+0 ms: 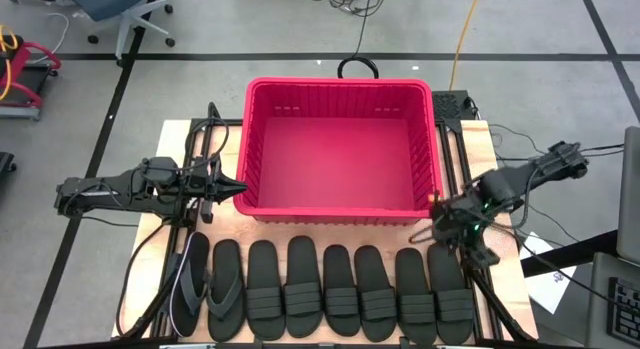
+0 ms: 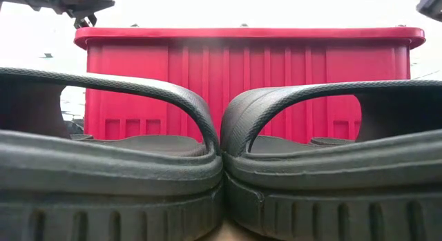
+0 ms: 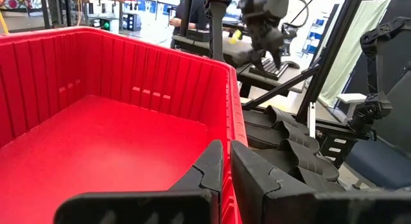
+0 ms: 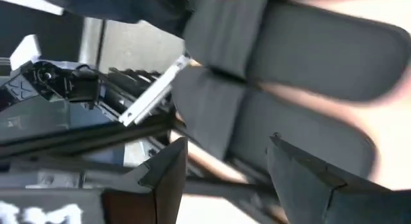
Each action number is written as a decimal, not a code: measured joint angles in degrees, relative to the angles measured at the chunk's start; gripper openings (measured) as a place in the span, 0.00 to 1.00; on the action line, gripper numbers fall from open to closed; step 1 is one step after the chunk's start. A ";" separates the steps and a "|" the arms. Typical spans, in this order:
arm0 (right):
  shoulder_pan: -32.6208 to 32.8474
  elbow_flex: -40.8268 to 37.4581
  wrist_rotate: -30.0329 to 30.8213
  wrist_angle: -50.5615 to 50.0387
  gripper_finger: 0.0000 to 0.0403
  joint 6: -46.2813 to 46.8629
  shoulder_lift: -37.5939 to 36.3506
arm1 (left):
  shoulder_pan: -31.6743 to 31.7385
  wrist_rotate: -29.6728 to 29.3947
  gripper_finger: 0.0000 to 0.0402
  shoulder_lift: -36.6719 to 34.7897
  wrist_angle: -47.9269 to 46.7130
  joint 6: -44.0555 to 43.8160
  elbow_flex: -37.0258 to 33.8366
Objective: Pick and place slides into bin
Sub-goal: Put the black slide into the red bin
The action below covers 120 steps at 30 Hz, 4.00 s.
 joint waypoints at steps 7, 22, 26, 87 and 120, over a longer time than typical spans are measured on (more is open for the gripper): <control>9.53 -11.22 0.17 19.58 0.50 11.44 0.19 | 0.00 0.00 0.06 0.00 0.00 0.00 0.00; 16.75 -31.73 3.79 45.19 0.50 40.62 0.16 | 0.00 0.00 0.06 0.00 0.00 0.00 -0.01; 19.61 -33.29 1.52 50.37 0.50 44.40 0.15 | -0.01 0.00 0.06 0.00 -0.02 0.00 0.00; 22.18 -17.22 10.04 45.97 0.01 44.21 -7.10 | -0.01 0.02 0.06 0.00 -0.04 0.00 0.00; -39.34 49.43 39.11 -22.00 0.01 -34.73 11.44 | -0.02 0.02 0.06 0.00 -0.02 -0.02 0.00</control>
